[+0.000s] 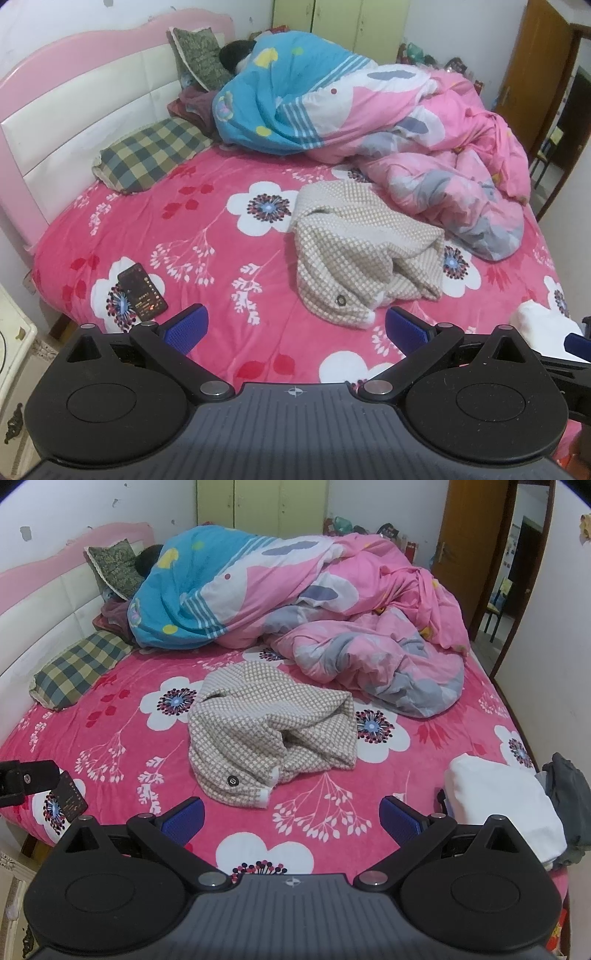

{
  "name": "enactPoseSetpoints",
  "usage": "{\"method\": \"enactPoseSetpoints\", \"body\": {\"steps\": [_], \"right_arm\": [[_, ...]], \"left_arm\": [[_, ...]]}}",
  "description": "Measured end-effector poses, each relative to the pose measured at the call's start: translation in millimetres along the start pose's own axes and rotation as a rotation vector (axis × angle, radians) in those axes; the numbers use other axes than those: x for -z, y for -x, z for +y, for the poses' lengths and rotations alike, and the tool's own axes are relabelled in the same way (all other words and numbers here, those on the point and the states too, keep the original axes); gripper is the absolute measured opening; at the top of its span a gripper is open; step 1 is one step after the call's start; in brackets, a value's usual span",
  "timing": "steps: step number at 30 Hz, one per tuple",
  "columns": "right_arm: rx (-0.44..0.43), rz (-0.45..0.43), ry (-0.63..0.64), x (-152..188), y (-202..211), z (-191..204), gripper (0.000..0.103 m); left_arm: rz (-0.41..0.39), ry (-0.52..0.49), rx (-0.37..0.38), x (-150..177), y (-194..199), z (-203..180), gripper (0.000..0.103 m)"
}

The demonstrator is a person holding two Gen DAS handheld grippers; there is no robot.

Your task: Fold clothes

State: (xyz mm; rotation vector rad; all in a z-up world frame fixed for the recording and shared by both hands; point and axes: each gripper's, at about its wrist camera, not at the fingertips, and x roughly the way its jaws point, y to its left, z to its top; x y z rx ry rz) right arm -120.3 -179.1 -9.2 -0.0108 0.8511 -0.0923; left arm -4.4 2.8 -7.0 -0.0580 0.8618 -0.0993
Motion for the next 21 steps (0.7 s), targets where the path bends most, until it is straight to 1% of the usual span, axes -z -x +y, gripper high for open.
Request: {"method": "enactPoseSetpoints", "body": {"steps": [21], "right_arm": [[0.026, 0.002, -0.004, -6.6, -11.9, 9.7, 0.102]], "left_arm": [[0.014, -0.024, 0.024, -10.3, -15.8, 3.7, 0.103]]}}
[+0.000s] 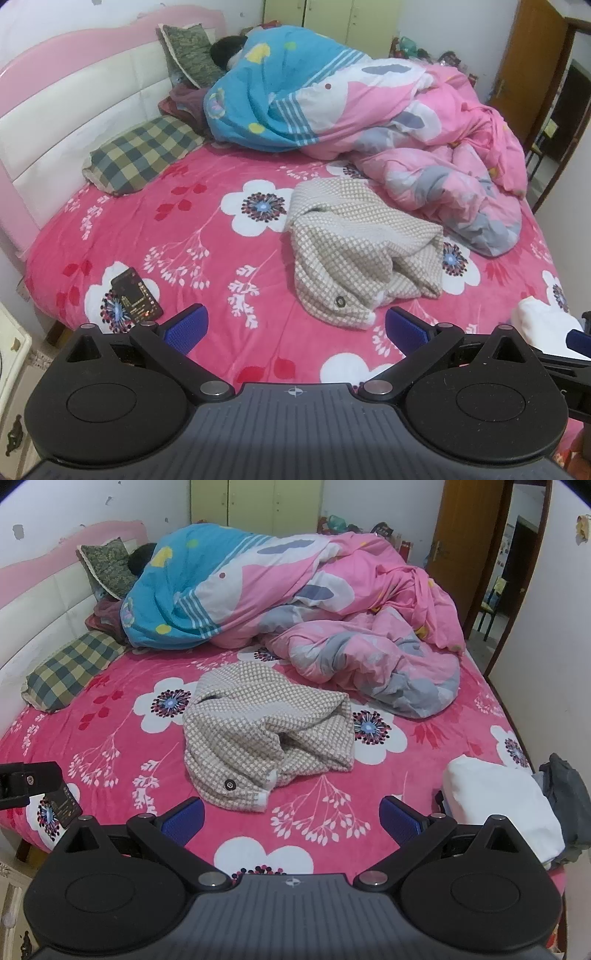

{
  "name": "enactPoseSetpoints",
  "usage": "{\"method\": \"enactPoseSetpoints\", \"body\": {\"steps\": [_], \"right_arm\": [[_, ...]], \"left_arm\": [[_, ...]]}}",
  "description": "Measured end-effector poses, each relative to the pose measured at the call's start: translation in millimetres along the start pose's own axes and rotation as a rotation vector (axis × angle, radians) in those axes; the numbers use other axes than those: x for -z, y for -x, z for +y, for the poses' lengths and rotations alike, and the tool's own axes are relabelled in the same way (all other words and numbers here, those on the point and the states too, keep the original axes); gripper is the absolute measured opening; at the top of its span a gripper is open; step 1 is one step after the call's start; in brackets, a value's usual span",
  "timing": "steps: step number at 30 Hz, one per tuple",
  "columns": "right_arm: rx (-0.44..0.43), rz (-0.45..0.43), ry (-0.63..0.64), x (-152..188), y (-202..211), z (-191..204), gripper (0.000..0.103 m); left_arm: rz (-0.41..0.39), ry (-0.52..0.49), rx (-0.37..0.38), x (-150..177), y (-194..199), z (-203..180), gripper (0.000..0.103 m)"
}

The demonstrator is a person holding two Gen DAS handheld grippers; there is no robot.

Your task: Fold clothes

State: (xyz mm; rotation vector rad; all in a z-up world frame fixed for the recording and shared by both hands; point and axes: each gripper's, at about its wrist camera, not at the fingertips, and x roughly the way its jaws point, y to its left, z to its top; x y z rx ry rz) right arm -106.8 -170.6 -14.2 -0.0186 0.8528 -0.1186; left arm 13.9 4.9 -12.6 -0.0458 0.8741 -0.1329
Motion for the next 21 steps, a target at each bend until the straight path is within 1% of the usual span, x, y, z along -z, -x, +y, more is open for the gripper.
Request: {"method": "enactPoseSetpoints", "body": {"steps": [15, 21], "right_arm": [[0.037, 0.014, -0.02, -14.0, -16.4, 14.3, 0.102], [0.058, 0.032, -0.049, -14.6, -22.4, 17.9, 0.102]], "left_arm": [[0.006, -0.026, 0.034, -20.4, -22.7, 10.1, 0.103], [0.012, -0.035, 0.051, -25.4, -34.4, 14.9, 0.103]]}}
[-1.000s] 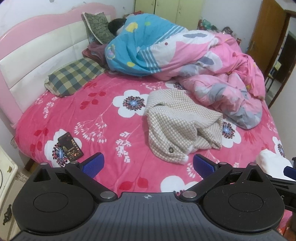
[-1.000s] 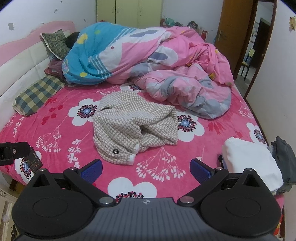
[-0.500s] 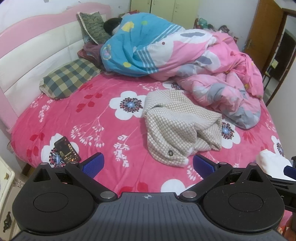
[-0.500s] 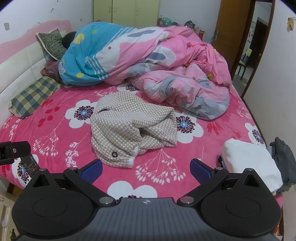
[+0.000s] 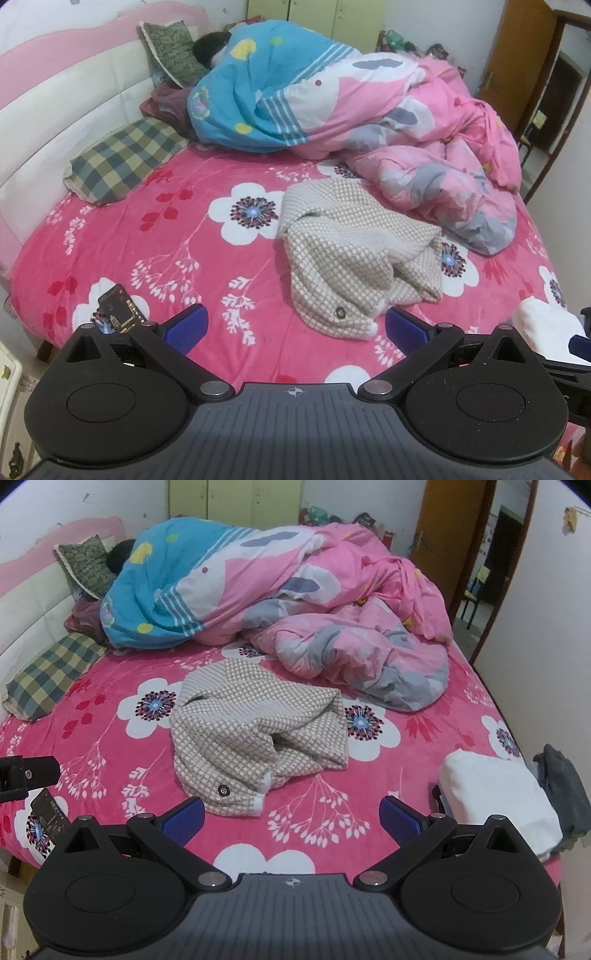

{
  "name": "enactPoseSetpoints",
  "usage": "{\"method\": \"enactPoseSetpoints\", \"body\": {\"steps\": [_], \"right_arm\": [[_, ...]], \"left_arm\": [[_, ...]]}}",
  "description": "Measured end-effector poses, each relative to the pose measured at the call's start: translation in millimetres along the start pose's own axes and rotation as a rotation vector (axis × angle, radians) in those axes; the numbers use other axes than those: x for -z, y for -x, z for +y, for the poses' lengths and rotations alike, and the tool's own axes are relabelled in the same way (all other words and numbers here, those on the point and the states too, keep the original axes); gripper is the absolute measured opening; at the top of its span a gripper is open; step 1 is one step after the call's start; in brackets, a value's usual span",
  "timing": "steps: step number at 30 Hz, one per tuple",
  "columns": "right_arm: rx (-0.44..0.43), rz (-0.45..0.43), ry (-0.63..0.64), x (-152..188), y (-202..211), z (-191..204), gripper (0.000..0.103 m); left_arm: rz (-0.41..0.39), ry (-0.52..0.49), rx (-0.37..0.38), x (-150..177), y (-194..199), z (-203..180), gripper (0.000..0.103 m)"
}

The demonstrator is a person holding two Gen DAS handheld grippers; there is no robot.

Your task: Fold clothes

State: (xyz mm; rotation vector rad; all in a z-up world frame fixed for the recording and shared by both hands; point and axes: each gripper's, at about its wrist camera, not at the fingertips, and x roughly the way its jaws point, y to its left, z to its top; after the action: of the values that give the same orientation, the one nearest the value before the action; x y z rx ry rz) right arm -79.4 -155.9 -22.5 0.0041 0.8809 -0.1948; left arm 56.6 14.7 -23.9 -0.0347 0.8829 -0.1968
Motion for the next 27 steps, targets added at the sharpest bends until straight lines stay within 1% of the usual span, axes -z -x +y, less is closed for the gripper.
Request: {"method": "enactPoseSetpoints", "body": {"steps": [2, 8, 12, 14, 16, 19, 21, 24, 27], "right_arm": [[0.004, 0.005, -0.014, 1.7, -1.0, -0.7, 0.102], [-0.011, 0.02, -0.046, 6.2, -4.7, -8.9, 0.102], [-0.03, 0.037, -0.066, 1.4, -18.8, -22.5, 0.102], [-0.047, 0.042, -0.066, -5.4, -32.3, -28.3, 0.102], [-0.072, 0.043, -0.063, -15.0, -48.6, -31.6, 0.102], [-0.121, 0.041, -0.051, -38.2, -77.1, -37.7, 0.102], [-0.156, 0.012, -0.034, -51.9, -90.4, -44.1, 0.102], [-0.204, -0.017, 0.019, -68.0, -115.5, -53.1, 0.102], [-0.262, -0.025, 0.062, -79.0, -148.0, -59.1, 0.102]], "left_arm": [[-0.007, 0.007, 0.007, 0.1, -3.7, 3.0, 0.103], [0.025, 0.053, 0.042, 0.1, -28.4, 10.9, 0.103], [0.051, 0.086, 0.055, -1.7, -49.4, 9.7, 0.103], [0.061, 0.108, 0.044, -4.6, -59.0, 8.9, 0.103], [0.058, 0.131, 0.018, -9.9, -67.6, 7.6, 0.103], [0.045, 0.164, -0.04, -19.9, -77.0, 6.2, 0.103], [0.027, 0.171, -0.067, -25.7, -85.3, 3.0, 0.103], [0.035, 0.179, -0.137, -35.4, -104.1, -2.9, 0.103], [0.036, 0.236, -0.2, -40.5, -119.6, -4.0, 0.103]]}}
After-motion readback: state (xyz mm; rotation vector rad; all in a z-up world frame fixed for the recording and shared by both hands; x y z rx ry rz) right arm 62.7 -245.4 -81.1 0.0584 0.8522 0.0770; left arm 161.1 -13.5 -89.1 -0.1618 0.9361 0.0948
